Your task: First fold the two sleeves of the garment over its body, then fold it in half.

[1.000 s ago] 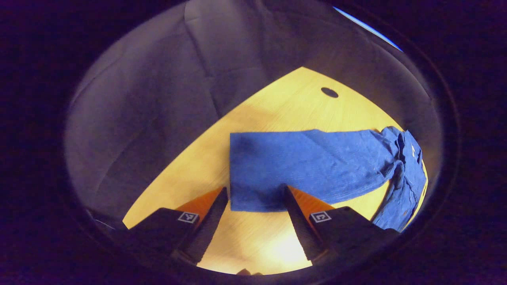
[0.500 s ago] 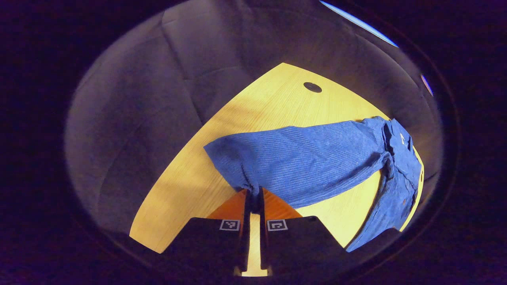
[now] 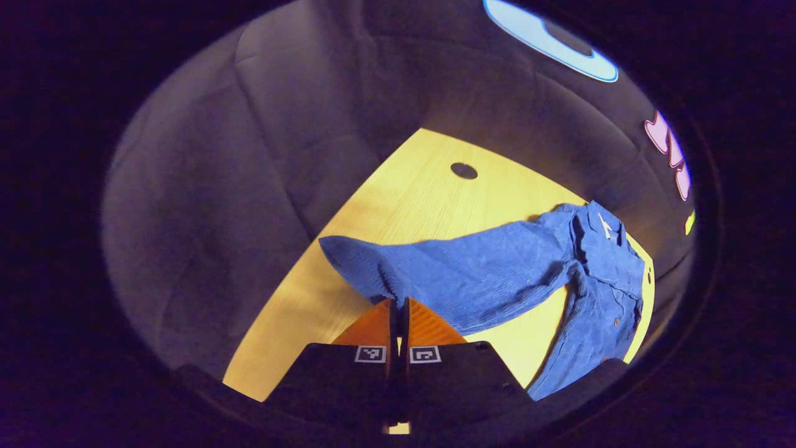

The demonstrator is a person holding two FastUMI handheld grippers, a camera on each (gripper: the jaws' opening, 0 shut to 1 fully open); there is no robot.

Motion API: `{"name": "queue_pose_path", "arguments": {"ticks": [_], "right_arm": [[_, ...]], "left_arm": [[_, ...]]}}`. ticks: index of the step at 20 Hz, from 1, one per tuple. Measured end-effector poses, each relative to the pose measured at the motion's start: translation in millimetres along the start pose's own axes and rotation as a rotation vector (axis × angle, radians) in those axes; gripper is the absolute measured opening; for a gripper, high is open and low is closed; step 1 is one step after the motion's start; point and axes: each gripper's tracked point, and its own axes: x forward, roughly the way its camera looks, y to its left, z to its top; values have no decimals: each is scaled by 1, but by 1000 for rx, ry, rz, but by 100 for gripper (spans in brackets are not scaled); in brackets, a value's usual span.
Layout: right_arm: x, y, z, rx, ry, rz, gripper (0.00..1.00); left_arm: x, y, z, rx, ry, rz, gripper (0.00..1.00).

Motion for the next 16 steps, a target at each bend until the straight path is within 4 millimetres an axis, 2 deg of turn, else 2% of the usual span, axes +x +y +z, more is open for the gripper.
{"name": "queue_pose_path", "arguments": {"ticks": [3,6,7,8,10,13,14,16], "right_arm": [[-2,-7,0,31,-19,12,98],[-11,-15,2,44,-42,31,98],[-15,-18,2,42,-50,32,98],[-20,-24,1,39,-56,28,98],[-32,-33,0,38,-73,26,98],[-52,-48,-4,61,-108,24,98],[-58,-56,-6,66,-115,17,97],[-68,-76,-13,79,-126,-19,98]], "left_arm": [[-40,-25,54,98,-118,-18,0],[-85,-82,107,192,-256,-81,0],[-100,-108,126,225,-331,-108,0],[-112,-144,147,267,-402,-151,0],[-137,-210,170,383,-463,-211,0],[-153,-304,176,527,-509,-289,0],[-153,-337,178,558,-516,-325,0],[-147,-402,169,622,-495,-389,0]]}}
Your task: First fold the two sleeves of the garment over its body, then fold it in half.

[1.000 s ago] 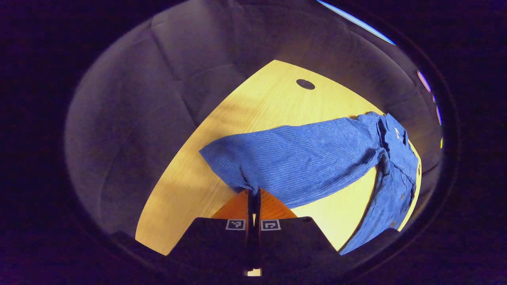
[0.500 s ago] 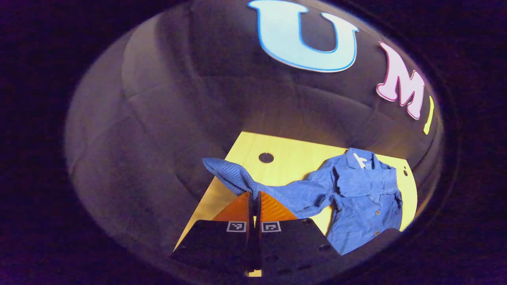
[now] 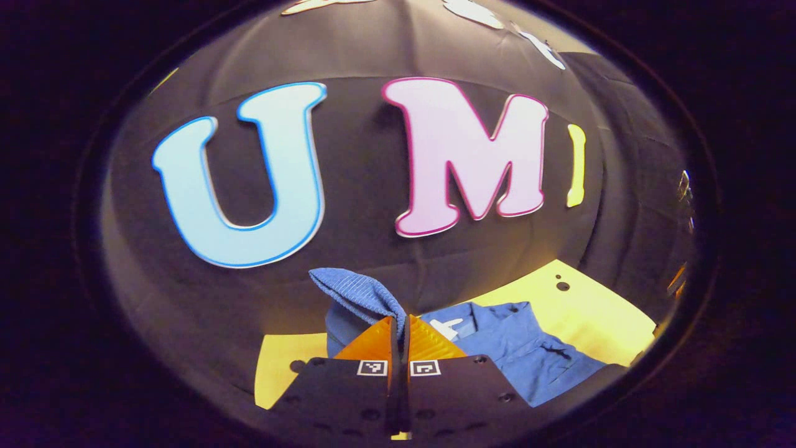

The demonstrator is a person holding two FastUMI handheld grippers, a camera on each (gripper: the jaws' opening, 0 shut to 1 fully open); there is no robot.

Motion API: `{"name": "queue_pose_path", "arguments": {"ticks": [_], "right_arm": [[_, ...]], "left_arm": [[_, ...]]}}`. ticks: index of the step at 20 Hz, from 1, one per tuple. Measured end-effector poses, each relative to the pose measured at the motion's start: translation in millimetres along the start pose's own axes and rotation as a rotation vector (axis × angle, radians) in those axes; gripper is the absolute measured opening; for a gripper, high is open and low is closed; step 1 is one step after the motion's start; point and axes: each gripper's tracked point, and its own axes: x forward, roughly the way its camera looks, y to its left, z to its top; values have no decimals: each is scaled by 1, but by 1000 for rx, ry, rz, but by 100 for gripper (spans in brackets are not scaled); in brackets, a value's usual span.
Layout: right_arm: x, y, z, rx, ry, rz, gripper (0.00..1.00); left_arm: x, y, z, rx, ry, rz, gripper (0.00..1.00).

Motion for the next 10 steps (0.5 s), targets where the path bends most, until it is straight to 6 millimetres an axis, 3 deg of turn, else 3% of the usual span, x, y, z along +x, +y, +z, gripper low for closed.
{"name": "queue_pose_path", "arguments": {"ticks": [2,4,6,10], "right_arm": [[-8,-17,-6,21,2,-26,98],[-16,-34,-12,48,7,-42,97],[-21,-50,-15,74,3,-57,97],[-21,-78,-22,133,12,-68,97]], "left_arm": [[34,-53,-1,33,42,-84,0],[68,-107,-16,53,97,-152,0],[107,-140,-40,72,178,-172,0],[159,-187,-114,51,449,-181,0]]}}
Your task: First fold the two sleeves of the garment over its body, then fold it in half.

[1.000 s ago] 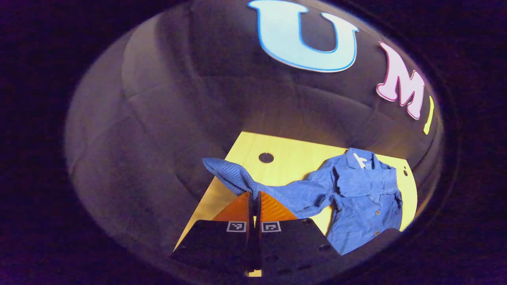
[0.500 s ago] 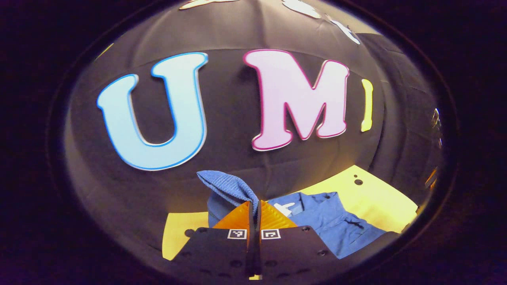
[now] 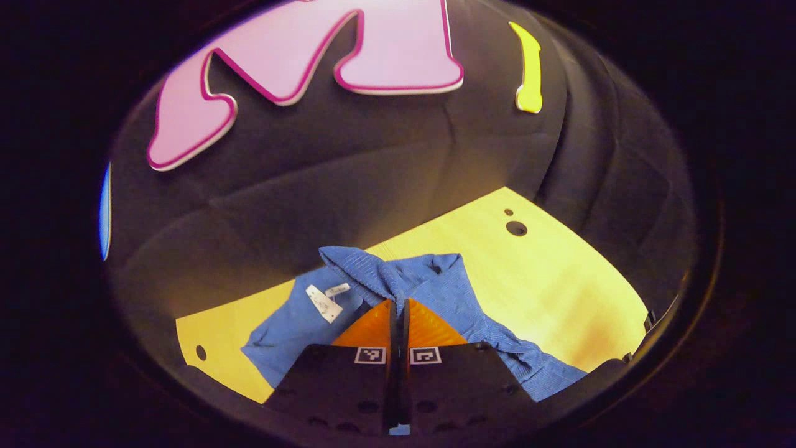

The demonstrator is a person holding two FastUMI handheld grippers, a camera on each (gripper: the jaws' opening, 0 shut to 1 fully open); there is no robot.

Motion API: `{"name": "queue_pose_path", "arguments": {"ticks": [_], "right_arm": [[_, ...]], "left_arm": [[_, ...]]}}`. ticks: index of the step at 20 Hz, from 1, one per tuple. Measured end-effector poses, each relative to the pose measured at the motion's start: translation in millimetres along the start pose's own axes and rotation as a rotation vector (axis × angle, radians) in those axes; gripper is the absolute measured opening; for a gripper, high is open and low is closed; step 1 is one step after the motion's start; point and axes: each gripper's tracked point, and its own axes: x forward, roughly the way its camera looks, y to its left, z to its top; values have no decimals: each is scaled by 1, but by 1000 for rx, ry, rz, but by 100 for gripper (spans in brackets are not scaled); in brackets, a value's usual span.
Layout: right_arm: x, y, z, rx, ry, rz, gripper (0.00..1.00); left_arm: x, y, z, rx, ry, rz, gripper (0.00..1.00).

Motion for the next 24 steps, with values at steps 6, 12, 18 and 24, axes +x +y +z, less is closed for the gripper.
{"name": "queue_pose_path", "arguments": {"ticks": [6,12,18,24], "right_arm": [[20,-39,-10,32,66,18,97],[45,-41,-1,48,104,89,97],[66,-33,-10,12,138,118,98],[97,1,-54,-65,240,113,97]], "left_arm": [[55,-55,-23,-111,94,-104,6],[34,-126,-1,-339,10,-349,68],[-51,-82,-42,-350,27,-176,85],[-171,-27,-214,-456,243,-19,85]]}}
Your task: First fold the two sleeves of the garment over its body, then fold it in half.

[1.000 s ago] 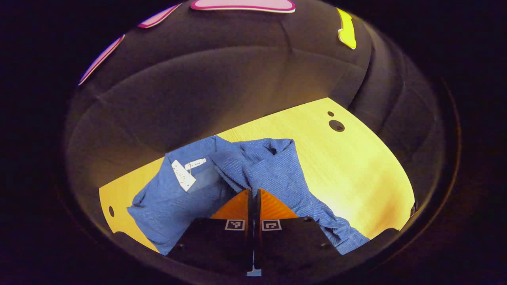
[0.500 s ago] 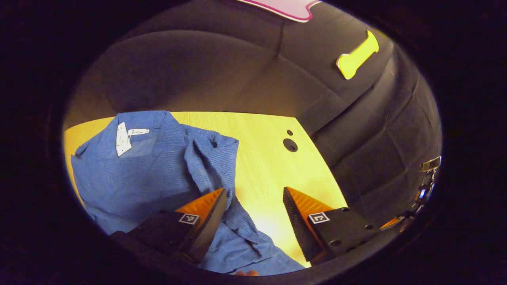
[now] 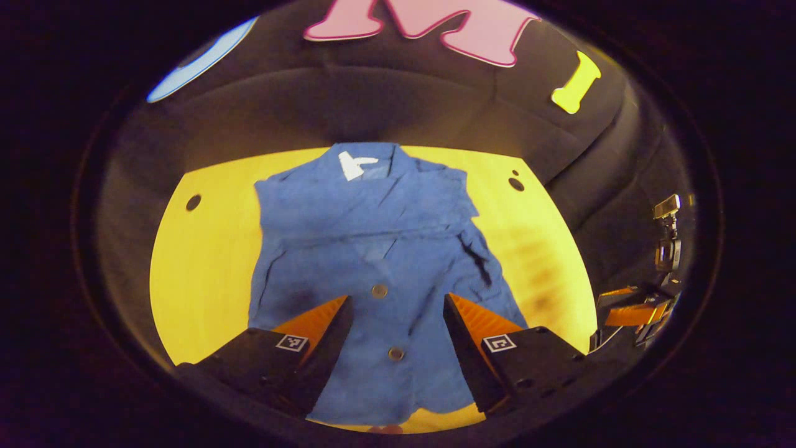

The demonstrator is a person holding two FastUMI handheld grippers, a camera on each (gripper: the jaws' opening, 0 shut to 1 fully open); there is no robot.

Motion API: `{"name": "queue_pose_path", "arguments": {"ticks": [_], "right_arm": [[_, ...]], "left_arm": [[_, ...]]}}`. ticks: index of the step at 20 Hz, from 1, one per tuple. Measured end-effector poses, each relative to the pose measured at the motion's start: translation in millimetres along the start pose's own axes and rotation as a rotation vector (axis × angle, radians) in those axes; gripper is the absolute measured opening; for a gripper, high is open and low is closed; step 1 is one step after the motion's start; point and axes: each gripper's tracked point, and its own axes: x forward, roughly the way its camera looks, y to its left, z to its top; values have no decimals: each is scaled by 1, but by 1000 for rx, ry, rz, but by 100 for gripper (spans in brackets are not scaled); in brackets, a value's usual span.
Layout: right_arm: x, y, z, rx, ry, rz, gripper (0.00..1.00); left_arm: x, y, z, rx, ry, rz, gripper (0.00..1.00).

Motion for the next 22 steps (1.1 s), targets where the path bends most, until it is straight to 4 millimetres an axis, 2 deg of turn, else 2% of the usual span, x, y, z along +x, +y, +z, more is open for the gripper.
{"name": "queue_pose_path", "arguments": {"ticks": [2,4,6,7,8,9,12,17,22], "right_arm": [[15,10,-18,-20,54,-10,98],[30,14,-41,-18,128,-47,98],[46,14,-60,0,203,-89,98],[53,13,-66,1,236,-114,98],[57,11,-74,-1,263,-137,98],[57,8,-78,-2,292,-160,98],[60,-5,-99,53,383,-237,99],[59,-20,-112,76,433,-325,99],[68,-29,-125,59,478,-380,100]], "left_arm": [[-10,47,-49,-57,74,71,85],[-15,83,-95,-113,155,120,85],[-17,102,-131,-167,225,125,85],[-16,110,-146,-188,257,135,89],[-15,118,-157,-191,280,139,85],[-14,127,-167,-189,292,144,85],[-9,135,-188,-206,376,108,85],[7,158,-196,-151,442,148,85],[14,159,-210,-113,480,135,85]]}}
